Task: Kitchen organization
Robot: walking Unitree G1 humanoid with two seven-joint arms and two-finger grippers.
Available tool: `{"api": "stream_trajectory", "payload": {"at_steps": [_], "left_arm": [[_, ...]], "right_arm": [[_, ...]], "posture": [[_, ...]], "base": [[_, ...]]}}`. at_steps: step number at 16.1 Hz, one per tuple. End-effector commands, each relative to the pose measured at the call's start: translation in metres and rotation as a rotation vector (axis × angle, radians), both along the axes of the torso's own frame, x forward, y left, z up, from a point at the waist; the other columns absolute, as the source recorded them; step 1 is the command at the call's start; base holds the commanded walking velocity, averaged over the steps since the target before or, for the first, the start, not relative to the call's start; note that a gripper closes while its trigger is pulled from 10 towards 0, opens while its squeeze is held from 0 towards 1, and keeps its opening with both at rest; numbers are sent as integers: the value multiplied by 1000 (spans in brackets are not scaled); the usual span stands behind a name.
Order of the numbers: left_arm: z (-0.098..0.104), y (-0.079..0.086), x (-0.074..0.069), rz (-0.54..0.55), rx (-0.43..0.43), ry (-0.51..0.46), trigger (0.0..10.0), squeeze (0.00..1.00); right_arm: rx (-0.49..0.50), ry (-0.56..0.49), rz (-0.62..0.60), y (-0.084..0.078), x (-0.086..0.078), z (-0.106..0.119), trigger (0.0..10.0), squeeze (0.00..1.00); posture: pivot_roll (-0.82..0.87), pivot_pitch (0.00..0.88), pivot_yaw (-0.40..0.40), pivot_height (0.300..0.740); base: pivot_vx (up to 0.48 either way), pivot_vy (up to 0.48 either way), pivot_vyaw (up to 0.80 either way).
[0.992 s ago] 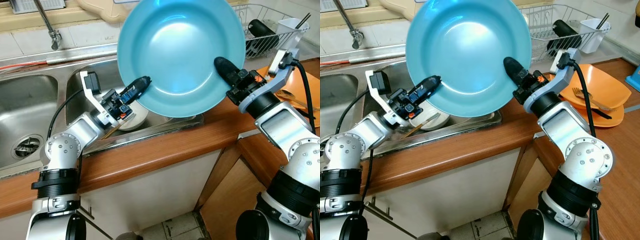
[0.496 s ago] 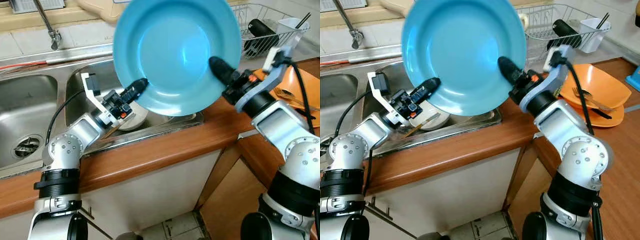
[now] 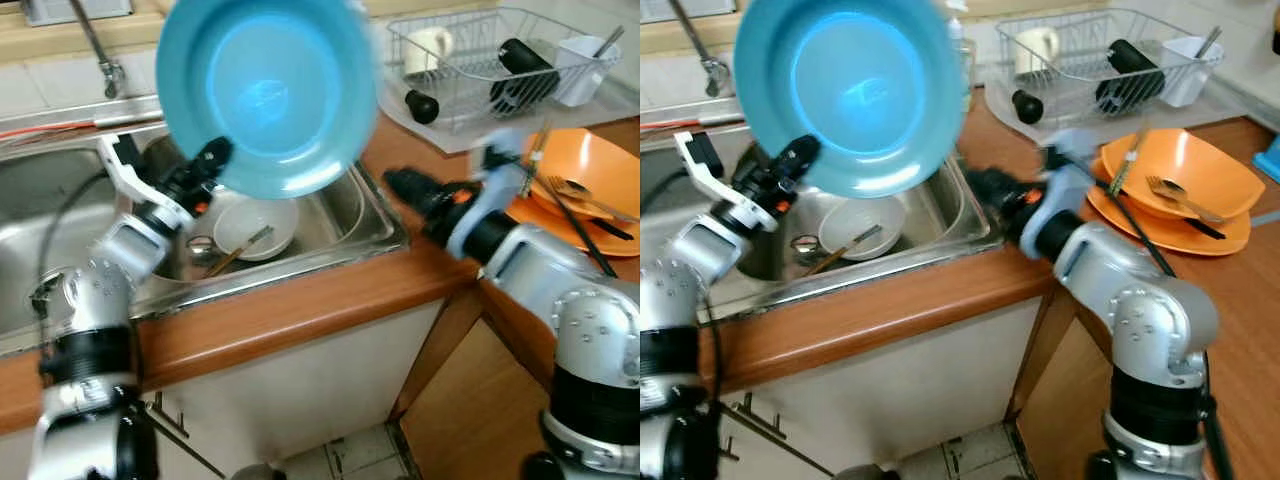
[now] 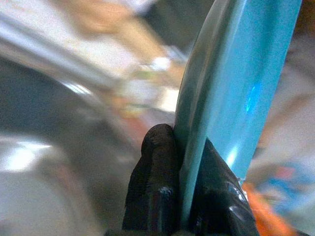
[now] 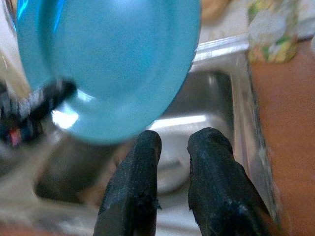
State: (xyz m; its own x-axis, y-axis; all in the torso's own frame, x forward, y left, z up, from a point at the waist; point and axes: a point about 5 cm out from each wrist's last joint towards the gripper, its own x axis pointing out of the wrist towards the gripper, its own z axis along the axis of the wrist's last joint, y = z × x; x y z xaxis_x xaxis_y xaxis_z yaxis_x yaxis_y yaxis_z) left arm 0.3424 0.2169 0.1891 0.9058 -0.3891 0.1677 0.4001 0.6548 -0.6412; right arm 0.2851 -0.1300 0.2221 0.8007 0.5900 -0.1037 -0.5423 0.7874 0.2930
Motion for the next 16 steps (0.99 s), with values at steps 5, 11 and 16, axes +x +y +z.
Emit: {"api": "stream_trajectory", "payload": {"at_steps": [5,11,16], "left_arm": [[-19,17,12,179,219,201,0,0],[-43,6,19,154,271,405,745,0],[-56,-4,21,90,321,516,10000,0]], "right_arm": [[-156,-36,79,13,-8,-7,10000,0],[-233,-35,107,15,-8,-12,10000,0],[-258,-15,98,14,-7,-16,10000,0]], "posture": [[-70,0,68,740],[-76,0,67,740],[-77,0,66,740]], "base": [[0,0,0],[0,0,0],[0,0,0]]}}
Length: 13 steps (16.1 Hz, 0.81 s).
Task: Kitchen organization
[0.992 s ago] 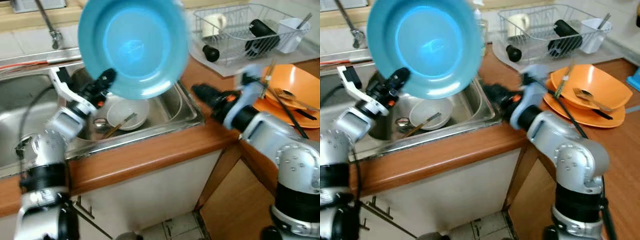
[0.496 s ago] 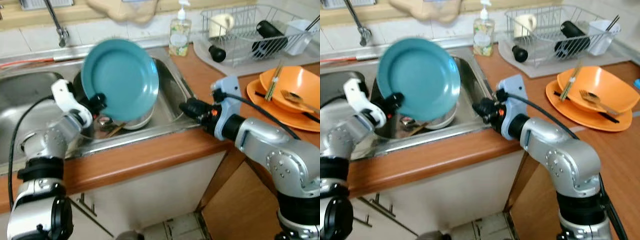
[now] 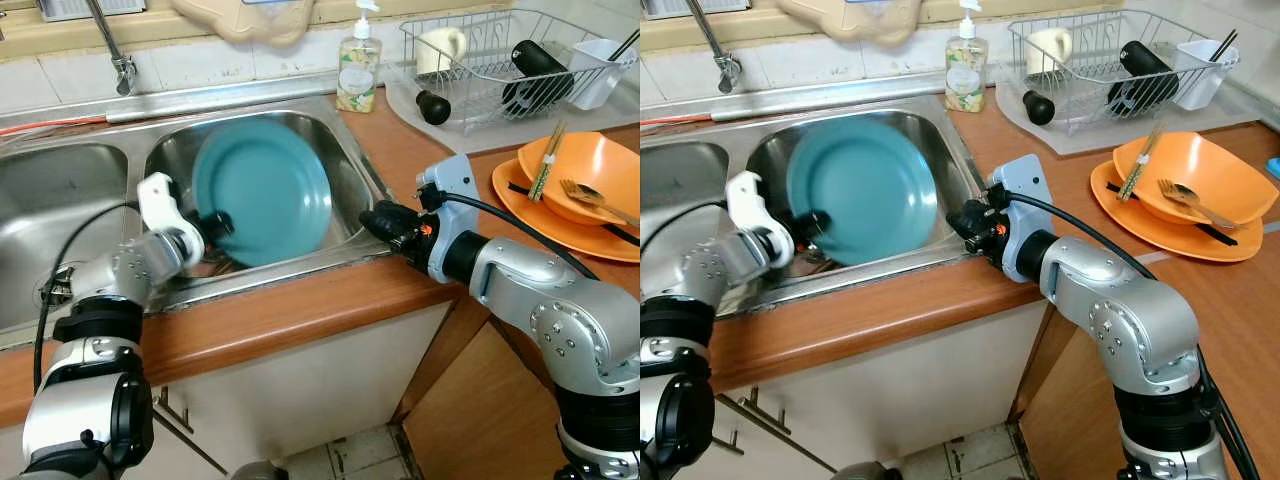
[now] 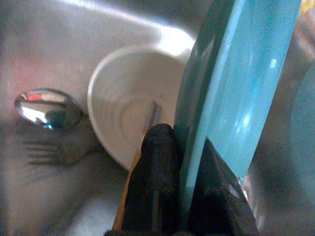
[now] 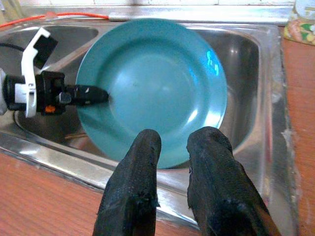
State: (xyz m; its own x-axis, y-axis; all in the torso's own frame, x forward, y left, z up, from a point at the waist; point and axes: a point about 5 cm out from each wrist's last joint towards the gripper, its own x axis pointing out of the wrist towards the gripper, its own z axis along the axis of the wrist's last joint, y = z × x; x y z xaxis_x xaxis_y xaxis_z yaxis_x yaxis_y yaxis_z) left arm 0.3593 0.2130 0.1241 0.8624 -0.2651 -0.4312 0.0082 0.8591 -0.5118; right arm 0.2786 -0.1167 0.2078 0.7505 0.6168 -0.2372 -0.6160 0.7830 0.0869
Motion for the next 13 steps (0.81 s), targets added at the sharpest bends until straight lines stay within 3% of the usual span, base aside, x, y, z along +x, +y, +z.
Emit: {"api": "stream_trajectory", "payload": {"at_steps": [1,2,6,10,11,12,13], "left_arm": [[7,-2,4,-15,22,-8,10000,235],[4,-3,4,-18,36,4,10000,1000],[1,-4,4,-33,60,10,10000,1000],[6,2,5,-42,144,-54,10000,1000],[20,4,3,-79,226,-200,10000,1000],[28,2,0,-126,261,-293,10000,1000],[30,0,-2,-150,275,-316,10000,1000]], "right_arm": [[-15,9,5,0,0,-2,10000,0],[-19,14,0,-1,0,-3,10000,0],[-29,28,-28,-4,3,-5,10000,0],[-36,24,-80,-9,6,-6,10000,0],[-45,-18,-172,-17,14,-3,10000,149],[-66,-47,-216,-21,19,-1,10000,1000],[-74,-57,-228,-22,20,0,10000,1000]], "posture": [[-79,0,67,740],[-79,0,67,740],[-79,0,67,740],[-80,0,68,740],[-79,0,68,740],[-79,0,68,740],[-76,0,63,740]], "base": [[0,0,0],[0,0,0],[0,0,0],[0,0,0],[0,0,0],[0,0,0],[0,0,0]]}}
